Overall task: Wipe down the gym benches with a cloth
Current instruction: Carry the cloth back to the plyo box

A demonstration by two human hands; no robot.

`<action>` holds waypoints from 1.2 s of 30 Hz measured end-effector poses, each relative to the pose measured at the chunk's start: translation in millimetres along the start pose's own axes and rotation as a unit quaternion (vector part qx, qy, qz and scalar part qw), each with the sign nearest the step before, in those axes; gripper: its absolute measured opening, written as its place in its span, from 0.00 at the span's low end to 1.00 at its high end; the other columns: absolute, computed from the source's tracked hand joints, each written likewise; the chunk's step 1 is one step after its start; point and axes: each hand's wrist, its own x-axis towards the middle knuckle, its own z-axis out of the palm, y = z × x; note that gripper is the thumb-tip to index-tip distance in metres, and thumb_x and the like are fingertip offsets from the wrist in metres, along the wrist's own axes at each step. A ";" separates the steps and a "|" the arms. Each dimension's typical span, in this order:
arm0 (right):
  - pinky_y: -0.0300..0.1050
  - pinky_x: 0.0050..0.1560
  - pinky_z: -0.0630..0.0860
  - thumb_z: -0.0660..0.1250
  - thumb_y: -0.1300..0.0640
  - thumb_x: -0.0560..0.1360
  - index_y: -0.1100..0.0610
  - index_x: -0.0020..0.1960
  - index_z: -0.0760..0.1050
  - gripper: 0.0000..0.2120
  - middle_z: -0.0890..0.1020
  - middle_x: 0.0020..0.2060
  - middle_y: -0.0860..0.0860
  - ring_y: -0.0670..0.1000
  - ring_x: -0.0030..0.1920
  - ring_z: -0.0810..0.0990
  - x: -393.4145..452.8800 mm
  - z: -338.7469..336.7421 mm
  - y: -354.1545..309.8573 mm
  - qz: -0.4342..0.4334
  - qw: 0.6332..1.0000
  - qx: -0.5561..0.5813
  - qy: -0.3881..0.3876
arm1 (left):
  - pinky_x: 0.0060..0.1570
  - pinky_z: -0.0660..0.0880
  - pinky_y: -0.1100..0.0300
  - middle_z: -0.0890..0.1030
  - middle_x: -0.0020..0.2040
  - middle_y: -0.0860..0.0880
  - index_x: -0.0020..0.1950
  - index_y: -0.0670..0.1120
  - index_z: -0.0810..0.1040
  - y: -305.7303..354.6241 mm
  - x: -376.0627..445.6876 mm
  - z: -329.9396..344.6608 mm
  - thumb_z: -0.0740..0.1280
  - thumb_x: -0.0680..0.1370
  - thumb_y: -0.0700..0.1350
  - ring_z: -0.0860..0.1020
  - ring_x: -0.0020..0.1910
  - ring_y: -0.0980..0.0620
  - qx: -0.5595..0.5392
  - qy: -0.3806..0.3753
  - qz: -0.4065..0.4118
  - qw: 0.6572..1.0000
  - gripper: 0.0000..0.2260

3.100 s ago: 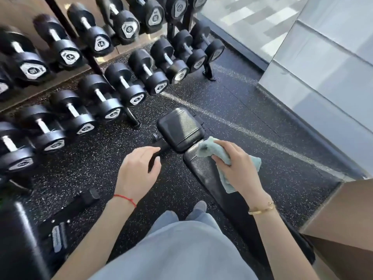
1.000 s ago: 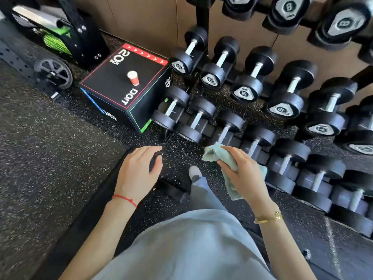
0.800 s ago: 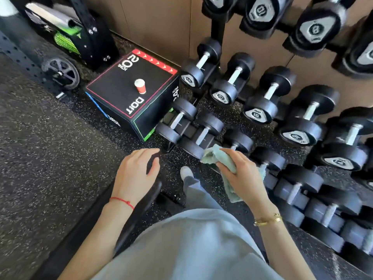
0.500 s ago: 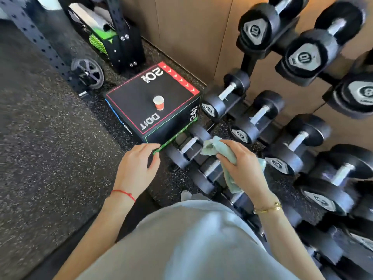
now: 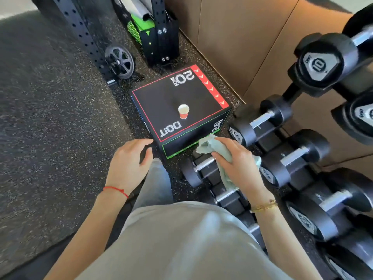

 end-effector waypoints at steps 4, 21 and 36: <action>0.40 0.57 0.74 0.67 0.49 0.77 0.47 0.65 0.74 0.17 0.79 0.58 0.42 0.46 0.56 0.77 57.3 18.9 -3.2 -0.002 1.000 0.005 0.008 | 0.55 0.75 0.52 0.82 0.55 0.48 0.60 0.46 0.80 -24.7 54.3 -4.0 0.66 0.78 0.42 0.79 0.54 0.45 0.003 -0.012 -0.004 1.000 0.11; 0.45 0.59 0.75 0.69 0.51 0.77 0.50 0.65 0.75 0.17 0.79 0.59 0.45 0.49 0.59 0.78 302.1 124.6 -112.0 0.057 0.997 0.024 0.046 | 0.54 0.75 0.51 0.83 0.53 0.46 0.60 0.44 0.80 -171.0 323.7 -78.9 0.66 0.78 0.41 0.80 0.52 0.45 0.014 -0.054 0.080 0.995 0.11; 0.45 0.58 0.74 0.68 0.50 0.77 0.47 0.63 0.75 0.15 0.78 0.58 0.42 0.46 0.58 0.77 376.9 135.5 -114.9 0.111 0.991 0.011 0.071 | 0.53 0.74 0.55 0.83 0.53 0.48 0.60 0.45 0.80 -192.1 436.4 -59.2 0.65 0.78 0.41 0.79 0.50 0.47 -0.029 -0.080 0.124 0.989 0.11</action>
